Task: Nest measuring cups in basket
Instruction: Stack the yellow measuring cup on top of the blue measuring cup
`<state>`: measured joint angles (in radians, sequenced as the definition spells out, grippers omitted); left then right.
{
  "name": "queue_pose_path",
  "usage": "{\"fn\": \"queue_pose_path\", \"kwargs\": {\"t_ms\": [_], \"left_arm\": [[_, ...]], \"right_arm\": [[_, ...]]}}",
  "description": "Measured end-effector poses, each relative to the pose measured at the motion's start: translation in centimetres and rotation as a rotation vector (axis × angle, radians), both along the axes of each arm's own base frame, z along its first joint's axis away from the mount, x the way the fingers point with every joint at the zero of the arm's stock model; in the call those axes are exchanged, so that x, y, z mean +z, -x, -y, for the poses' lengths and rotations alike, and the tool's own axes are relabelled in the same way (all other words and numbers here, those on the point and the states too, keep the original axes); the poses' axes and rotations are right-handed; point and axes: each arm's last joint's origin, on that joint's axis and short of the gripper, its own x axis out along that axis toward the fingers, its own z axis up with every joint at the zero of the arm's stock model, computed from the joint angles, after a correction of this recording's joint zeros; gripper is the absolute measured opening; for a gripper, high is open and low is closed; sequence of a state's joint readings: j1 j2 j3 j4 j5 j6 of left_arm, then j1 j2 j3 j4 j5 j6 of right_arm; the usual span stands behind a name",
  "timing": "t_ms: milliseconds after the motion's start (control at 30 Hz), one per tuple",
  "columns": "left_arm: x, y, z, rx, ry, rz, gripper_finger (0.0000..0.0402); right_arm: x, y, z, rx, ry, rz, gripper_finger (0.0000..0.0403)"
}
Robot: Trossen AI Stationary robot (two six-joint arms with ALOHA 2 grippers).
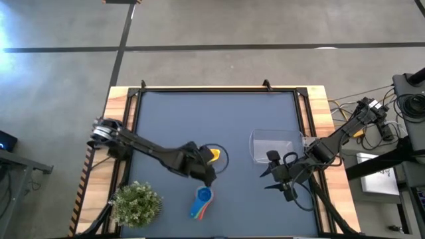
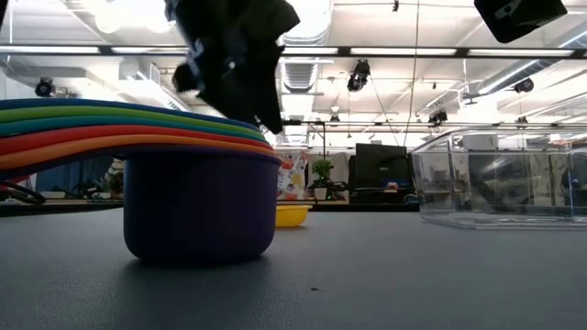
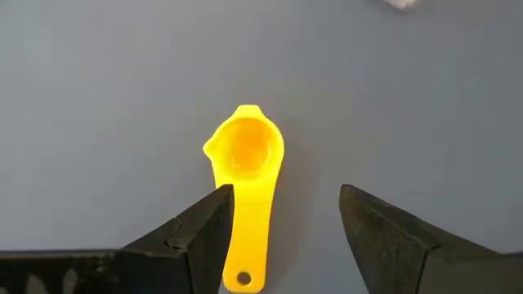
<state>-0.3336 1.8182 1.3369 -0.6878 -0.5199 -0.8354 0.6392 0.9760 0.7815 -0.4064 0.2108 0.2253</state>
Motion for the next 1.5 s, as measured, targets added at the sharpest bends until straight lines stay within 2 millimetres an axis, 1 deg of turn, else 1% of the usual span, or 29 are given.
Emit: {"fn": "queue_pose_path", "kwargs": {"t_ms": [167,267,367,533,600,967,1367,1500], "left_arm": [[-1.4,2.0,-2.1,0.039,0.103,0.145,0.0206],[-2.4,2.9,-2.9,0.09,0.129,0.161,0.0206],[-3.3,3.2,-3.4,0.116,0.133,0.153,0.0206],[-4.3,3.0,-3.8,0.124,0.121,0.125,0.0206],[-4.5,2.8,-3.9,0.117,0.115,0.123,0.0206],[-4.4,2.3,-4.5,0.113,0.109,0.15,0.0206],[-4.3,2.0,-5.6,0.149,0.108,0.169,0.0206],[-4.8,1.7,-5.7,0.156,0.111,0.178,0.0206]], "right_arm": [[0.0,0.0,0.0,0.0,-0.001,0.001,0.0199],[0.0,0.0,0.0,-0.002,-0.002,0.0,0.0199],[0.0,0.0,0.0,-0.002,-0.002,0.001,0.0199],[0.0,0.0,0.1,-0.023,0.01,0.011,0.0199],[0.0,-0.1,0.1,-0.024,0.01,0.011,0.0199],[0.0,-0.1,0.1,-0.03,0.004,0.009,0.0199],[0.0,-0.1,0.1,-0.028,0.006,0.009,0.0199],[0.0,-0.1,0.1,-0.028,0.007,0.009,0.0199]]}}
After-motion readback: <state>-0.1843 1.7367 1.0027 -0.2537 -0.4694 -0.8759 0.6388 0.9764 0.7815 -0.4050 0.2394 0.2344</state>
